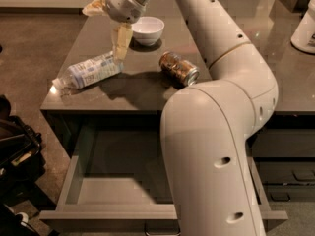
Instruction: Place blue plastic bottle into top drawer
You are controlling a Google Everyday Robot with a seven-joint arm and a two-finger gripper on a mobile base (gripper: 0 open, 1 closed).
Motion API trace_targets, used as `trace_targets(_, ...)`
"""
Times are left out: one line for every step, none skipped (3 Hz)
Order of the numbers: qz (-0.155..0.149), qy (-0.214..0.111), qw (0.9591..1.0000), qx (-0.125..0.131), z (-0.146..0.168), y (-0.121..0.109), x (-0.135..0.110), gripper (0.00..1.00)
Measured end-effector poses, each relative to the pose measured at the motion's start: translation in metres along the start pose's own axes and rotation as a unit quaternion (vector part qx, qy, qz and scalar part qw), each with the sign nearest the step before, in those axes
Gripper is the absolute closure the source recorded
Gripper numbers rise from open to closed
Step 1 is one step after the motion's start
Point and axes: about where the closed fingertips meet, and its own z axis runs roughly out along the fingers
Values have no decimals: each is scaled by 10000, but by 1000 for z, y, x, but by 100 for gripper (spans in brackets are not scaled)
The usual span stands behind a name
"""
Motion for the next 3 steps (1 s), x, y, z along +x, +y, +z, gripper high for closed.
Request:
trace_targets(43, -95, 9999, -46, 18, -8, 1, 0)
trace_targets(194, 3, 9994, -272, 36, -5, 5, 0)
trace_targets(385, 103, 9976, -572, 54, 7, 9, 0)
